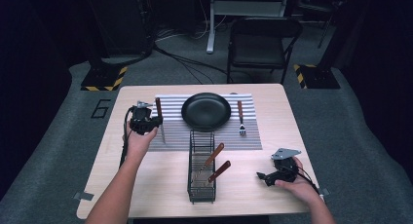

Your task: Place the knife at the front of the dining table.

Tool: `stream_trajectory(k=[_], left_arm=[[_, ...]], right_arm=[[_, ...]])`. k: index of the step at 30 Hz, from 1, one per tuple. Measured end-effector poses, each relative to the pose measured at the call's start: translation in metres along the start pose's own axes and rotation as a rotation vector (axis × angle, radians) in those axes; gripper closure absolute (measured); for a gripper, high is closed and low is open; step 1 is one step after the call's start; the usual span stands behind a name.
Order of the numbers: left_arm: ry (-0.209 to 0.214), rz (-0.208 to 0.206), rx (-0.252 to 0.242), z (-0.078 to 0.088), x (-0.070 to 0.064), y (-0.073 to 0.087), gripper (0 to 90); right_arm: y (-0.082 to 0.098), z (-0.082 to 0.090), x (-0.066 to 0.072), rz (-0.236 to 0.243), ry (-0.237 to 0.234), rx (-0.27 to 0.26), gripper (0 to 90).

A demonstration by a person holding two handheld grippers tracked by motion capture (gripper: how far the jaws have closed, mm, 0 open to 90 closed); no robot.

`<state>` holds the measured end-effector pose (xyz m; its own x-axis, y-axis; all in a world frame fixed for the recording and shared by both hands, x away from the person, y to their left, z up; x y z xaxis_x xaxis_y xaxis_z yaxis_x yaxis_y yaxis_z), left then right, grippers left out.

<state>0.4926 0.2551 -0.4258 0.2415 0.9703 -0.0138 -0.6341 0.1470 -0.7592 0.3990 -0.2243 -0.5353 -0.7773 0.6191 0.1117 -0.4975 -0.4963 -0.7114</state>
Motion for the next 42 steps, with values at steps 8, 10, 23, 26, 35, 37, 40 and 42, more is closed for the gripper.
stream_trajectory(k=[8, 10, 23, 26, 35, 37, 40, 42], left_arm=[[0.007, 0.064, -0.009, -0.016, 0.006, -0.003, 80.5], [0.005, 0.082, -0.011, -0.019, 0.007, -0.003, 80.5], [0.014, 0.164, 0.006, -0.049, 0.016, -0.008, 80.6], [0.01, 0.182, 0.018, -0.057, 0.016, -0.009, 80.6], [-0.006, 0.224, 0.04, -0.076, 0.015, -0.008, 80.8], [-0.007, 0.23, 0.042, -0.079, 0.016, -0.007, 80.8], [-0.01, 0.239, 0.047, -0.084, 0.018, -0.005, 80.9], [-0.012, 0.253, 0.051, -0.088, 0.019, -0.004, 80.9]], right_arm=[[0.0, 0.0, 0.0, 0.0, 0.0, 0.001, 0.0], [0.0, 0.0, 0.0, 0.0, -0.001, 0.0, 0.0], [0.0, 0.0, -0.001, 0.001, -0.004, 0.001, 0.0], [0.0, 0.0, -0.001, 0.0, -0.005, 0.001, 0.0], [0.0, 0.0, -0.001, 0.0, -0.004, 0.0, 0.0], [0.0, 0.0, -0.001, 0.0, -0.004, 0.001, 0.0], [0.0, 0.0, -0.001, -0.001, -0.004, 0.0, 0.0], [0.0, 0.0, -0.001, 0.0, -0.004, 0.0, 0.0]])
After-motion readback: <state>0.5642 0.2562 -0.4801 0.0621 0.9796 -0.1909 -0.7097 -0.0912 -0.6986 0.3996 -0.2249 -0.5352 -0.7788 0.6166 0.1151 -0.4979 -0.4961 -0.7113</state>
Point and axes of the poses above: each handheld gripper's, and its own axes: z roughly backward along the jaws, y roughly out of its underside, x roughly to its left, the point moved 1 cm from there along -z, roughly forward along the jaws, and after that the axes turned 9 degrees about -y, right-handed, at the moved point
